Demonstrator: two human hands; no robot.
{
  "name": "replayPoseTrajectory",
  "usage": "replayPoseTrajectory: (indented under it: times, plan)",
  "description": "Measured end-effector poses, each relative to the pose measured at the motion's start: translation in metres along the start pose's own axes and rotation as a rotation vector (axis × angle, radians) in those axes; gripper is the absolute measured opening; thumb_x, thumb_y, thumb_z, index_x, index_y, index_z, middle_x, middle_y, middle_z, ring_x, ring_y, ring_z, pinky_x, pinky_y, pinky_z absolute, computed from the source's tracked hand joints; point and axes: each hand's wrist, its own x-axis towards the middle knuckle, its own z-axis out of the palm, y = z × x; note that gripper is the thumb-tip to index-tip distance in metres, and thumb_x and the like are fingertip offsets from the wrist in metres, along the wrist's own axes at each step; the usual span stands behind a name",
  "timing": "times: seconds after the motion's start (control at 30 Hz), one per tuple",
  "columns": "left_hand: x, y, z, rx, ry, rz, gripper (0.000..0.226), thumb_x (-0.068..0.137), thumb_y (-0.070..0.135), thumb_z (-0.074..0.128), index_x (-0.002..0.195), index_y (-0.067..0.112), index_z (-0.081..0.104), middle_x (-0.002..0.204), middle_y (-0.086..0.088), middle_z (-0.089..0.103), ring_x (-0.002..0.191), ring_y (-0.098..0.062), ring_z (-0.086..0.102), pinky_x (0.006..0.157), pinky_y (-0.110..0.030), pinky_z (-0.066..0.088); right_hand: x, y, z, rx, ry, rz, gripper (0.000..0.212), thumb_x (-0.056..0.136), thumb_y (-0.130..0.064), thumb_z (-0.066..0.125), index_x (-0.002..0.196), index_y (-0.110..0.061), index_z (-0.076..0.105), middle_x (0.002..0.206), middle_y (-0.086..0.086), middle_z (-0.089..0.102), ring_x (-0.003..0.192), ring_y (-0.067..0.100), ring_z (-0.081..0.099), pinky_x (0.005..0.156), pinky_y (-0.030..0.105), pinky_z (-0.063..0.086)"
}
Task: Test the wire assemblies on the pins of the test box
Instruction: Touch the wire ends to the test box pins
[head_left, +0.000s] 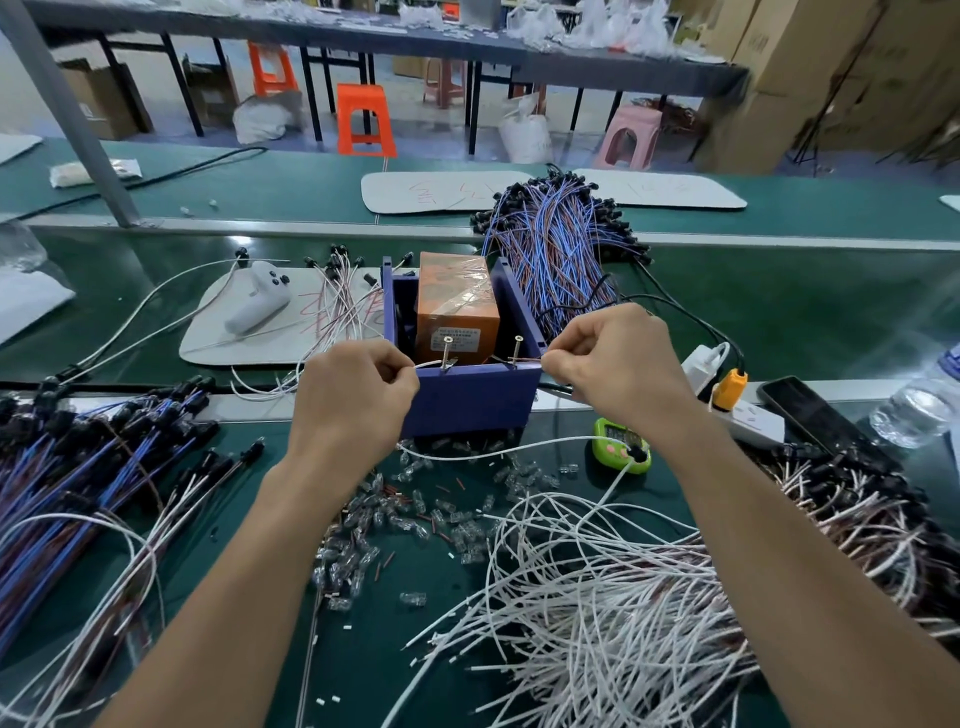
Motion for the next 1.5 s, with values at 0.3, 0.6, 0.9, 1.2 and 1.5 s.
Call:
replayPoseTrajectory:
  times: [0.3, 0.6, 0.9, 1.2, 1.5]
  plan:
    - [-0.005, 0.006, -0.009, -0.027, -0.031, -0.044, 0.012, 0.085, 0.023, 0.075, 0.075, 0.029, 0.078, 0.061, 0.017, 0.067, 0.06, 0.0, 0.063, 0.059, -0.019, 0.049, -0.01, 0.005, -0.004, 0.008, -0.032, 0.048, 0.015, 0.08, -0.021, 0.081, 0.066, -0.021, 0.074, 0.051, -0.008, 0.068, 0.047, 0.003, 0.067, 0.049, 0.009, 0.047]
    - [-0.025, -0.007, -0.032, -0.737, -0.1, -0.43, 0.005, 0.091, 0.008, 0.073, 0.091, 0.012, 0.076, 0.068, -0.006, 0.074, 0.044, -0.008, 0.052, 0.042, -0.018, 0.044, -0.049, 0.007, -0.019, -0.044, -0.235, -0.033, 0.02, 0.081, -0.028, 0.085, 0.066, -0.028, 0.072, 0.06, -0.012, 0.069, 0.049, -0.001, 0.058, 0.048, 0.015, 0.044]
    - [-0.049, -0.056, -0.038, -0.843, 0.169, -0.483, 0.008, 0.097, 0.004, 0.066, 0.093, 0.011, 0.066, 0.072, -0.008, 0.076, 0.048, -0.012, 0.065, 0.048, -0.02, 0.054, -0.104, 0.02, 0.07, -0.088, -0.322, -0.049, 0.018, 0.099, -0.036, 0.059, 0.083, -0.034, 0.052, 0.072, -0.012, 0.063, 0.067, 0.007, 0.058, 0.064, 0.033, 0.048]
    - [-0.084, -0.044, -0.048, 0.364, 0.16, -0.151, 0.037, 0.085, 0.06, 0.07, 0.067, 0.027, 0.072, 0.053, 0.018, 0.049, 0.05, -0.013, 0.05, 0.055, -0.021, 0.033, -0.106, 0.012, 0.078, -0.053, -0.201, -0.139, 0.017, 0.091, -0.026, 0.074, 0.08, -0.028, 0.061, 0.069, -0.013, 0.065, 0.071, 0.012, 0.062, 0.071, 0.029, 0.051]
    - [-0.085, 0.014, 0.002, -0.415, -0.547, -0.016, 0.015, 0.098, 0.028, 0.065, 0.1, 0.04, 0.074, 0.073, 0.008, 0.075, 0.066, -0.008, 0.067, 0.063, -0.033, 0.056, -0.106, 0.004, 0.031, 0.21, -0.182, -0.182, 0.017, 0.079, -0.018, 0.084, 0.076, -0.023, 0.069, 0.063, -0.004, 0.068, 0.058, 0.017, 0.062, 0.055, 0.03, 0.05]
